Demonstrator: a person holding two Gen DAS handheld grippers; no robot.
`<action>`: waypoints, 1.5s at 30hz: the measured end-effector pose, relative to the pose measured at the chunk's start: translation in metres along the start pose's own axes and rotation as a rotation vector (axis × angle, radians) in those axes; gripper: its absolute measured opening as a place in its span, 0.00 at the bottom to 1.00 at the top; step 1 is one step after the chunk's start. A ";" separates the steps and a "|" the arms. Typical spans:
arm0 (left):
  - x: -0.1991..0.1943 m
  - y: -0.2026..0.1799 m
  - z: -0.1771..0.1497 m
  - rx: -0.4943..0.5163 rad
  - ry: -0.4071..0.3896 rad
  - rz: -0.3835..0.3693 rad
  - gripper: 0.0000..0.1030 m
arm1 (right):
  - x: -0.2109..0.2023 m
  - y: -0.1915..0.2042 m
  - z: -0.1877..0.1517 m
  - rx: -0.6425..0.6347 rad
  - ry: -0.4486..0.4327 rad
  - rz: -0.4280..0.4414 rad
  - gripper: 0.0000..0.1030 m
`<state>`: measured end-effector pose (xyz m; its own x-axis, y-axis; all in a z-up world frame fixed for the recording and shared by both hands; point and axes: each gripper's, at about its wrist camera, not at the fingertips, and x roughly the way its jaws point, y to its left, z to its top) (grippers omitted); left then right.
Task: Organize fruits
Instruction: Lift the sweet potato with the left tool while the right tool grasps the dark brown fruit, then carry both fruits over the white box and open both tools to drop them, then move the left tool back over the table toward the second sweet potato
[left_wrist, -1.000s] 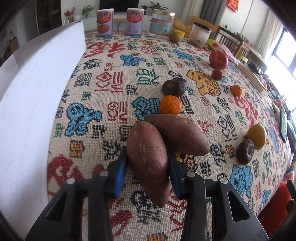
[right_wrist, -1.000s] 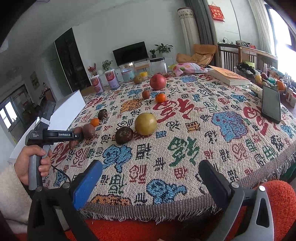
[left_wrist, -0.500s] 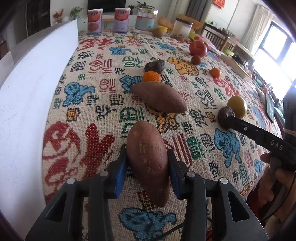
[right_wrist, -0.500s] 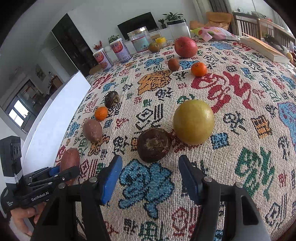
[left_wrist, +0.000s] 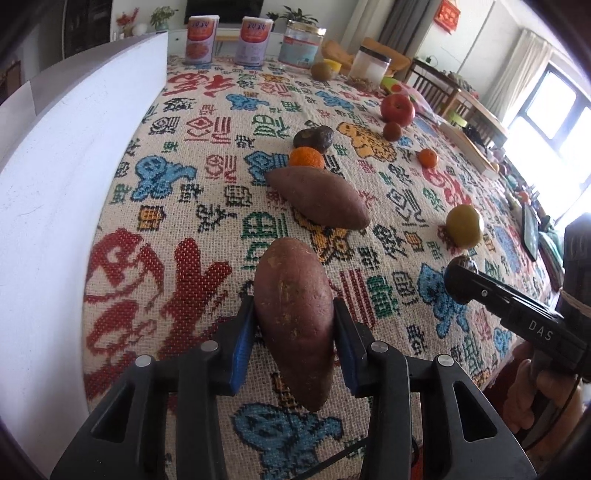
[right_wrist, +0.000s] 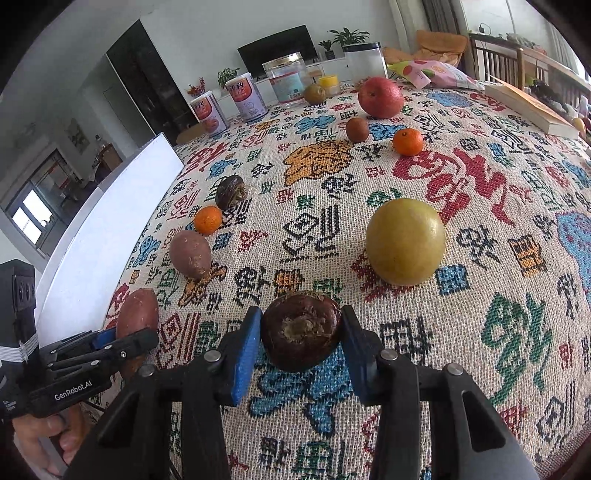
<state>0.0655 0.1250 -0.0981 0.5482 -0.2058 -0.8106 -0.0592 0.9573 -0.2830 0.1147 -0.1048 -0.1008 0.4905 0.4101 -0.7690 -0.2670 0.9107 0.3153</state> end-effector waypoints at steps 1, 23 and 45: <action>-0.007 0.001 0.000 -0.016 -0.005 -0.023 0.40 | -0.002 0.000 -0.003 0.003 0.013 0.008 0.41; -0.160 0.172 0.003 -0.383 -0.145 0.325 0.40 | 0.013 0.329 0.017 -0.547 0.219 0.478 0.42; -0.049 -0.035 0.011 0.004 -0.195 0.028 0.82 | -0.055 0.044 0.006 -0.271 -0.167 -0.128 0.90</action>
<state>0.0500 0.1039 -0.0430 0.6976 -0.1362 -0.7034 -0.0734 0.9630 -0.2592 0.0810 -0.0866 -0.0408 0.6571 0.3159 -0.6844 -0.3942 0.9179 0.0452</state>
